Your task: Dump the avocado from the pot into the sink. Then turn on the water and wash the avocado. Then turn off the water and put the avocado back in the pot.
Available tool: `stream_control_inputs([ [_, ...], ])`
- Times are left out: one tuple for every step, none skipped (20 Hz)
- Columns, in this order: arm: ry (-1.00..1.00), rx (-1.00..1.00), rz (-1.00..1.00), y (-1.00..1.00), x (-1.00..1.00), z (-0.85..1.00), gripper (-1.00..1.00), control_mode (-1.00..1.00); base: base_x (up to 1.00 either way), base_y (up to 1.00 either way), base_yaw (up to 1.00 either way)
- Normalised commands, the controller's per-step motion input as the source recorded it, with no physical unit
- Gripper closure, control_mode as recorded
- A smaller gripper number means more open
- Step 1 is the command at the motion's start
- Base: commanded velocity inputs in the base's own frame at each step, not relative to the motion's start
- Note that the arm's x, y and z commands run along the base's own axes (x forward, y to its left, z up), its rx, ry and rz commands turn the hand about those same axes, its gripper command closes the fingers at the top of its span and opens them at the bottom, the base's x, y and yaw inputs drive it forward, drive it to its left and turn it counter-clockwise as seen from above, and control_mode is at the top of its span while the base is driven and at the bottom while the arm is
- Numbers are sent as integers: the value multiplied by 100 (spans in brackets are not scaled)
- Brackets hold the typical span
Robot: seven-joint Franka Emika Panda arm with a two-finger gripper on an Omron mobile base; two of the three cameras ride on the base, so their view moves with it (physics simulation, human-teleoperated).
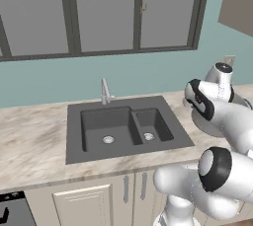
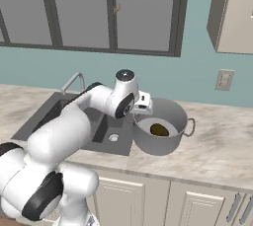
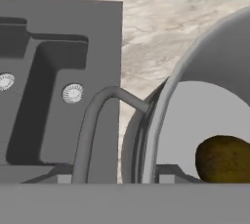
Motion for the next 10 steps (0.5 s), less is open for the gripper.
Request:
stream_control_inputs([
  [-3, 0, 0, 99, 0, 86, 100, -100, 0, 0, 0],
  [0, 0, 0, 96, 0, 84, 100, -100, 0, 0, 0],
  [0, 0, 0, 93, 0, 84, 100, -100, 0, 0, 0],
  [0, 2, 0, 93, 0, 84, 100, -100, 0, 0, 0],
  [0, 3, 0, 96, 0, 81, 100, -100, 0, 0, 0],
  [0, 4, 1, 96, 0, 79, 100, -100, 0, 0, 0],
  [0, 4, 2, 100, 0, 78, 100, -100, 0, 0, 0],
  [0, 5, 3, 98, 0, 79, 100, -100, 0, 0, 0],
  [0, 7, 4, 95, 0, 73, 100, -100, 0, 0, 0],
  [0, 9, 5, 93, -5, 74, 100, -100, 0, 0, 0],
])
